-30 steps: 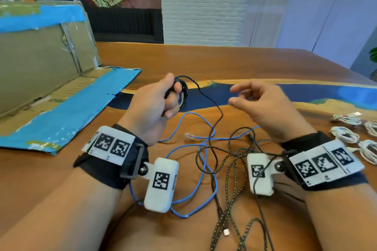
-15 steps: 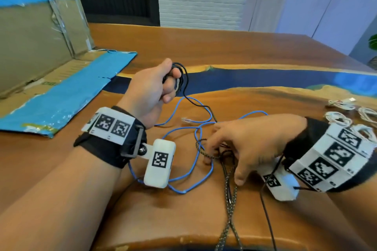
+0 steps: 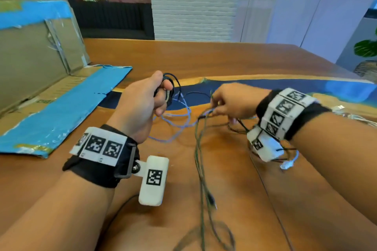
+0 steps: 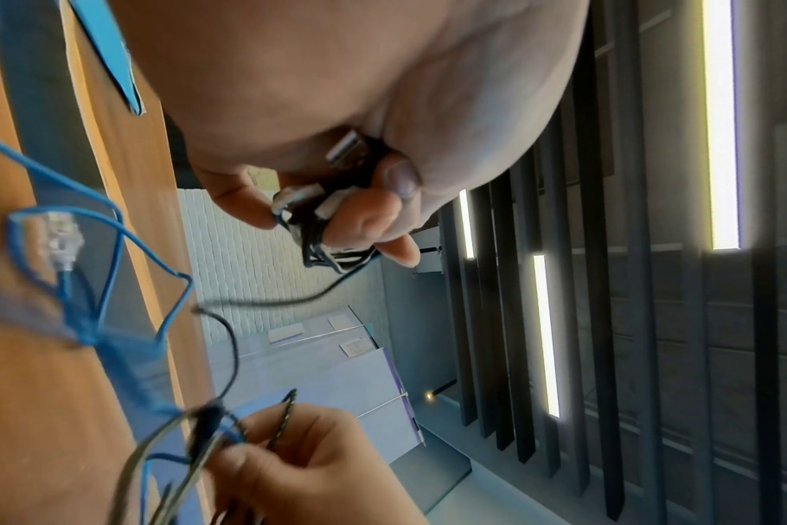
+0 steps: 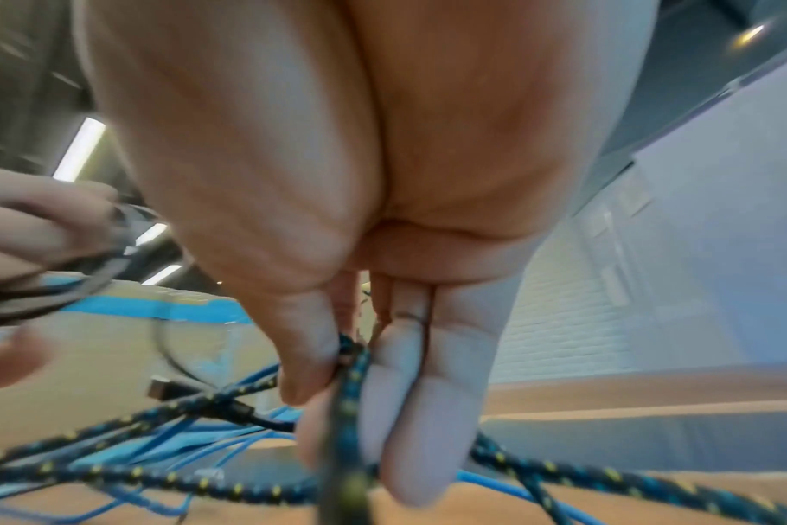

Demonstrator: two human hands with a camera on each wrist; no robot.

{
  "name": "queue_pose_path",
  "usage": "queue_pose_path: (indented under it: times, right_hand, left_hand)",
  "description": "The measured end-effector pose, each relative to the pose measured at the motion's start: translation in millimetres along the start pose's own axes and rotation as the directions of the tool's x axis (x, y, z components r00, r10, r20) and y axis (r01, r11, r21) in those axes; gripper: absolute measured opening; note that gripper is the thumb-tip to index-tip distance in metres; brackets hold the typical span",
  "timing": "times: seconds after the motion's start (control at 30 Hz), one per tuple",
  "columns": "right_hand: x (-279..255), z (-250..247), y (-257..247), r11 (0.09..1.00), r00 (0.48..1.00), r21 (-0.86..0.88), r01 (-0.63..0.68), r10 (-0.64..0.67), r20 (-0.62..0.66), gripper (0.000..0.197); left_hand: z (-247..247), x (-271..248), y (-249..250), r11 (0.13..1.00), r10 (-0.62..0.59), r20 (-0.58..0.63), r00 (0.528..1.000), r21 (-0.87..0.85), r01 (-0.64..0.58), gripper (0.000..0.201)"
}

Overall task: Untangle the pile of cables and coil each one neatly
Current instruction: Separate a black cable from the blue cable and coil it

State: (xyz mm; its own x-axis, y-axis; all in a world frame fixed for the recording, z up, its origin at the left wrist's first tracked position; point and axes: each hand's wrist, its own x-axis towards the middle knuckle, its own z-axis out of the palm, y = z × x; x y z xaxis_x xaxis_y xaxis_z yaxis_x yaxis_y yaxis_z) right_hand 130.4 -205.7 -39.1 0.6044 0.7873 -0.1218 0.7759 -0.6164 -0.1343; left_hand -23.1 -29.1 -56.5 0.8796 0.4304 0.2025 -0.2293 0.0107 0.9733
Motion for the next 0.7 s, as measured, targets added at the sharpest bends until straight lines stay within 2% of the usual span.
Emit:
queue_pose_path:
  times: [0.03,0.13,0.2,0.27,0.33,0.43,0.47,0.53,0.6,0.63,0.7]
  right_hand:
    - [13,-6,7,0.998,0.997,0.047,-0.043,0.046,-0.063,0.009]
    - [45,-17,27,0.978,0.961,0.145,-0.150,0.179,-0.210,0.017]
    - [59,-18,35,0.956,0.938,0.195,-0.217,0.260,-0.230,0.020]
    - [67,-14,39,0.935,0.916,0.232,-0.269,0.323,-0.236,0.015]
    - [70,-10,38,0.932,0.906,0.220,-0.290,0.341,-0.249,0.010]
    - [64,-12,36,0.953,0.917,0.125,-0.275,0.299,-0.262,0.045]
    - [59,-15,33,0.959,0.925,0.119,-0.256,0.279,-0.259,0.050]
    - [46,-24,26,0.968,0.928,0.171,-0.185,0.230,-0.293,0.044]
    - [29,-33,13,0.964,0.940,0.257,-0.064,0.145,-0.310,0.043]
    - [18,-36,5,0.954,0.955,0.299,0.026,0.065,-0.290,0.048]
    - [-2,-37,-14,0.870,0.972,0.452,0.198,-0.116,-0.203,0.062]
  left_hand:
    - [-1,1,0,1.000,0.011,-0.009,1.000,0.020,-0.010,0.042]
    - [-5,4,-1,0.996,0.032,-0.056,0.998,0.082,-0.027,0.041]
    - [-7,6,-3,0.994,0.045,-0.077,0.996,0.106,-0.037,0.041]
    - [-8,7,-4,0.992,0.067,-0.082,0.994,0.110,-0.058,0.041]
    - [-7,8,-6,0.991,0.082,-0.079,0.994,0.116,-0.072,0.041]
    - [-5,8,-8,0.990,0.091,-0.070,0.993,0.111,-0.083,0.042]
    - [-5,8,-9,0.991,0.093,-0.062,0.994,0.104,-0.086,0.042]
    - [-4,7,-10,0.990,0.102,-0.045,0.994,0.102,-0.097,0.043]
    - [-2,6,-10,0.988,0.114,-0.016,0.993,0.105,-0.112,0.043]
    - [0,4,-9,0.987,0.121,0.008,0.993,0.105,-0.121,0.043]
    - [4,0,-7,0.982,0.138,0.063,0.988,0.122,-0.145,0.044]
